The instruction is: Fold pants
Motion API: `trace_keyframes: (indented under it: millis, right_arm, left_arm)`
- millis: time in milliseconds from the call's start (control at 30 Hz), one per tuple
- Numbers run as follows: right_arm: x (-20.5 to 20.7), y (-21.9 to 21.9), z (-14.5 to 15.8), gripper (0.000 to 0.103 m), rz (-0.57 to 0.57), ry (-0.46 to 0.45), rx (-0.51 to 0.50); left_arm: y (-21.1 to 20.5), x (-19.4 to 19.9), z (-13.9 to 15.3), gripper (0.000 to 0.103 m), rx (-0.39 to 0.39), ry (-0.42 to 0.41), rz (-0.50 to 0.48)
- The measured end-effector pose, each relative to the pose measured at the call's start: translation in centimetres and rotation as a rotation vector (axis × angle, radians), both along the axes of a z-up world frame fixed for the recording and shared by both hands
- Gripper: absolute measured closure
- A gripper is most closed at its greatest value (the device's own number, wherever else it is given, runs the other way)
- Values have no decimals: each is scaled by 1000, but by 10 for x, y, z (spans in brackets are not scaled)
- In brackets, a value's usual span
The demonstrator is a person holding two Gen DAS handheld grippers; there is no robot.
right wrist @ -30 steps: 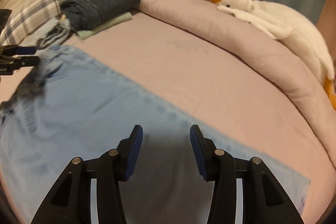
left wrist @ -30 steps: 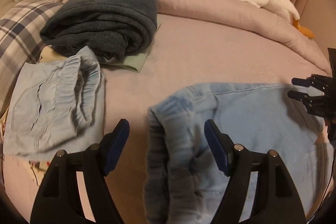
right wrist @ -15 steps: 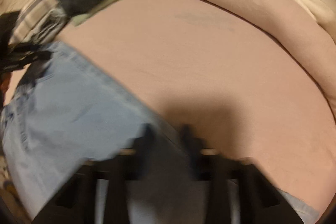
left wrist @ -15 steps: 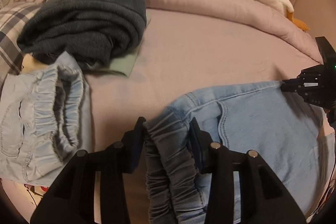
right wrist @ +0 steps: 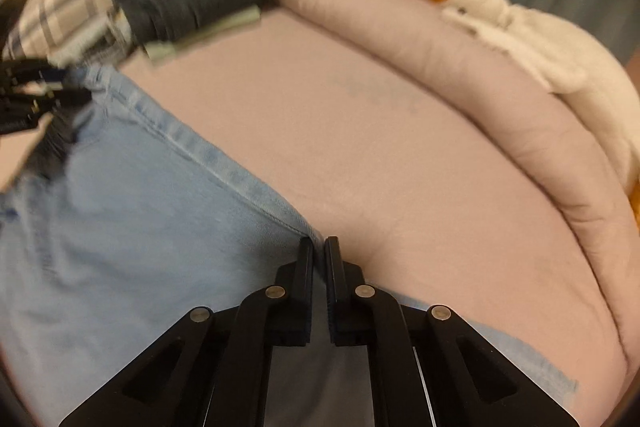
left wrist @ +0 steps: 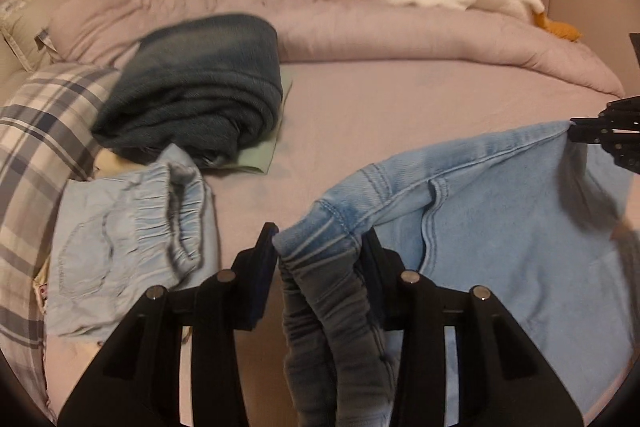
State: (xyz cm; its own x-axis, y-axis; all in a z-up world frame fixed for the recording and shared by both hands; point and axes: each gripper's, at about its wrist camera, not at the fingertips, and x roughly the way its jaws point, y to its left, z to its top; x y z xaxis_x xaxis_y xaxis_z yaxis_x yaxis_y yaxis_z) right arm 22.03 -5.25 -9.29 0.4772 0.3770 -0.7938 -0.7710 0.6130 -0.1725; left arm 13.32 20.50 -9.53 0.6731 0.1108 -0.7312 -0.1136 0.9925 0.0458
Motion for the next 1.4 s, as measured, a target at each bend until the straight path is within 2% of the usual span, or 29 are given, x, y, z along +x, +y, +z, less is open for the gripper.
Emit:
trace_keyframes:
  millis: [133,267,367,467,533,633,700,733,800,867,967,1033,1067,1167,1233,1267,1333,1400]
  right_arm:
    - [-29,-19,34,98,-5,-30,82]
    - [-62,-37,52,98,-2,-57,118]
    - [-93,-46,59,98,20,-78,128]
    - [-127,-48,58,98,55,-91,118]
    - [-152,-50,50,98,92,-91,95]
    - [-191,-48,26,98,147,-84,30]
    - [-213,-41,-1,98,187,-58,-32]
    - [-220,-37,-19,98,205,-33,-65]
    - [-226,-32,-42,98,213,-7,-103]
    - [-227,-28,-60,98,211,-10,-135]
    - [-216,-27,-62,98,185,10,-105]
    - [-210,-27,-60,98,173,16,-85]
    - [-206,-28,-58,98,171,15,-81]
    - [-209,-26,-58,98,166,10,-81]
    - [-208,-23,-57,98,161,9,-80]
    - [-204,-22,-58,98,154,11,-76]
    - [-204,-21,-59,98,145,13,-69]
    - [-203,-19,-59,98,132,11,-61]
  left_arm:
    - [-7,-35,15,63,-4,-71,-31]
    - [-6,-73,18,63,-19,-126,-57]
    - [-9,-100,11,63,-23,-145,-64]
    - [-10,-129,-8,58,-31,-121,-29]
    - [-7,-143,-26,51,-54,-78,19]
    - [3,-166,-51,53,-103,-8,128]
    - [17,-184,-62,55,-211,2,206]
    - [25,-193,-65,55,-300,-2,243]
    - [33,-204,-68,55,-420,-24,269]
    - [37,-212,-71,55,-596,-69,279]
    - [46,-211,-75,55,-853,-151,292]
    - [48,-203,-76,55,-963,-183,299]
    - [47,-197,-77,55,-994,-192,301]
    - [44,-175,-75,55,-1018,-171,299]
    - [47,-164,-77,66,-1016,-155,319]
    - [48,-156,-78,84,-1017,-135,339]
    - [50,-150,-80,86,-1016,-108,379]
    - [43,-151,-66,86,-968,-130,366]
